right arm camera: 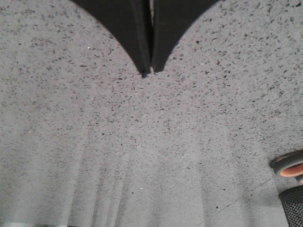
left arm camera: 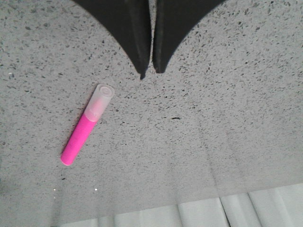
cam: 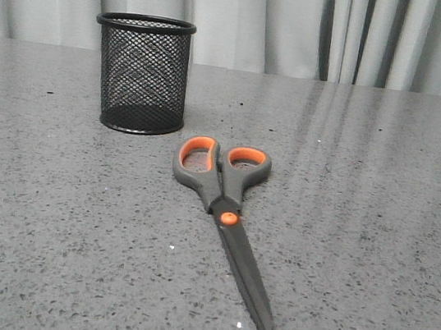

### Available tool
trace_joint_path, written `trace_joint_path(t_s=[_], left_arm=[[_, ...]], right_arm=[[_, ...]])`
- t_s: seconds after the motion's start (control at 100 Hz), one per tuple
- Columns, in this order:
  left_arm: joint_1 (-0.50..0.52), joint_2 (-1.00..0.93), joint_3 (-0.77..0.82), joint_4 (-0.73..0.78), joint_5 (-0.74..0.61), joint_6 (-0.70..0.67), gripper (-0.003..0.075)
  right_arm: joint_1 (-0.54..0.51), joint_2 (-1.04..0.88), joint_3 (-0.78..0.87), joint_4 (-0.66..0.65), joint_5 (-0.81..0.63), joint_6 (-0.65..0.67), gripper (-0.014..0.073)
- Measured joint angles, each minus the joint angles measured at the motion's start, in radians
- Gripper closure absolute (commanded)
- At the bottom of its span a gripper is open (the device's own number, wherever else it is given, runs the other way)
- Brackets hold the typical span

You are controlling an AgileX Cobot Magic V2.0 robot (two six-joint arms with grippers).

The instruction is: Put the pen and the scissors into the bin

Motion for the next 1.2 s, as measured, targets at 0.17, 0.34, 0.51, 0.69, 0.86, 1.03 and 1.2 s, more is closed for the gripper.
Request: trace_joint_path(t_s=[0.17,0.34,0.51,0.69,0.86,1.03,1.2], left_arm=[[0.000,0.000,0.000,0.000,0.000,0.000,0.0739],[0.000,0.000,0.000,0.000,0.000,0.000,0.0739],[0.000,0.000,0.000,0.000,0.000,0.000,0.0739],[0.000,0.000,0.000,0.000,0.000,0.000,0.0739],[0.000,0.000,0.000,0.000,0.000,0.000,0.0739],[0.000,0.000,0.000,0.000,0.000,0.000,0.0739],[0.000,0.000,0.000,0.000,-0.002,0.000,0.0739]], right_arm=[[0.000,0.000,0.000,0.000,0.000,0.000,0.0664],[0.000,0.000,0.000,0.000,0.000,0.000,0.0664],[0.000,0.000,0.000,0.000,0.000,0.000,0.0664],[0.000,0.000,0.000,0.000,0.000,0.000,0.0664],[0.000,0.000,0.000,0.000,-0.002,0.000,0.0664],[0.000,0.000,0.000,-0.014,-0.082,0.002,0.0664],[0.000,0.000,0.000,0.022,-0.317,0.002,0.0664]])
